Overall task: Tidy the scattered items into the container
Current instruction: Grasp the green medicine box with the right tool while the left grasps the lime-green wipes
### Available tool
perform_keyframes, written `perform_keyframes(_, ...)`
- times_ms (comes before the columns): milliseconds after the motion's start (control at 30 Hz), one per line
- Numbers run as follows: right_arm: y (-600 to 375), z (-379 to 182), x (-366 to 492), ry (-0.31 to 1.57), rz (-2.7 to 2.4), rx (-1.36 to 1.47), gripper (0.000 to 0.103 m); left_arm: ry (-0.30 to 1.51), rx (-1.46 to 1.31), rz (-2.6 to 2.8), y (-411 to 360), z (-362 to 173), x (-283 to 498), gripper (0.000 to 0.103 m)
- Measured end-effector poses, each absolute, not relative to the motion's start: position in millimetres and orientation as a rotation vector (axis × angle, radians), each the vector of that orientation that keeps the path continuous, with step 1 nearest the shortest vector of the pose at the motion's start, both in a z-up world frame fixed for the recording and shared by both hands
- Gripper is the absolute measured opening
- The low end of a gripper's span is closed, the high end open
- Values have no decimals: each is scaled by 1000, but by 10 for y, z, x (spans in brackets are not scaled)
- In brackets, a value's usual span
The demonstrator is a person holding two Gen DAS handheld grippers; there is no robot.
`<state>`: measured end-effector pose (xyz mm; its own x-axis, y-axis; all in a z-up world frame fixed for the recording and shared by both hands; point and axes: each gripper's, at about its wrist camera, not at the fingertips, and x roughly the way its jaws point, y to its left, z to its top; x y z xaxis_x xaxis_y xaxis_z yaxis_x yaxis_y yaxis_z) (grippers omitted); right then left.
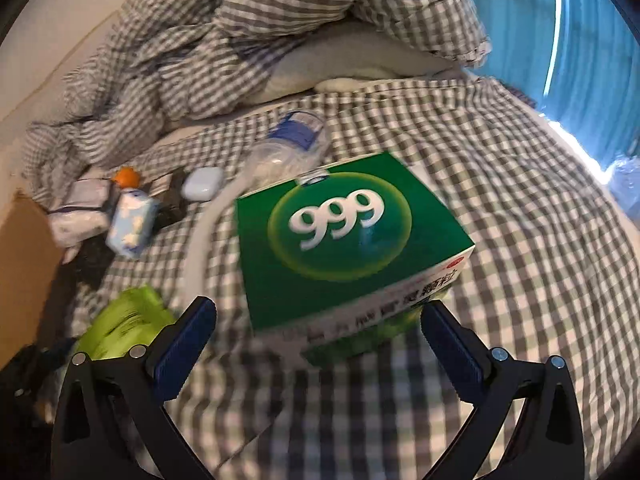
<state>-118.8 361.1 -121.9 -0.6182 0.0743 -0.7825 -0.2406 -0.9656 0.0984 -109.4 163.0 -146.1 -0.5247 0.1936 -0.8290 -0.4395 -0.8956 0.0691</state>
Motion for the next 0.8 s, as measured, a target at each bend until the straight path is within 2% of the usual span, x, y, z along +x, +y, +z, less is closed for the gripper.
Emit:
perform_keyframes(133,3641,-1258,-1212,196,2635,-1209,103,367,-1282,2430,1628,-1465,-1108,79)
perform_keyframes(467,3940,-1336,-1435,390,2729,-1206,103,346,-1291,2426,1612,-1467,-1099,79)
perform_keyframes(500,3951,-1322,-1411,405,2745,-1201,100,340,-1292,2428,1609,-1464,-1096,79)
perform_keyframes(567,3915,-1259,-1295,376,2783,-1158,78,332,-1295,2431,1611,-1455,-1091,79)
perform_keyframes(633,3850,-1178,-1181,330,2822,-1142,42,317,-1296,2436,1612,-1437,-1086,79)
perform_keyframes(700,3786,-1116,-1104,323,2854,-1143,24,300,-1282,2437,1616,-1406,-1061,79)
perform_keyframes(767,3755,-1068,-1062,306,2848,-1139,24,308,-1275,2427,1633,-1384,-1032,79)
perform_keyframes(800,3753,-1061,-1064,297,2841,-1145,31,314,-1276,2421,1647,-1377,-1017,79)
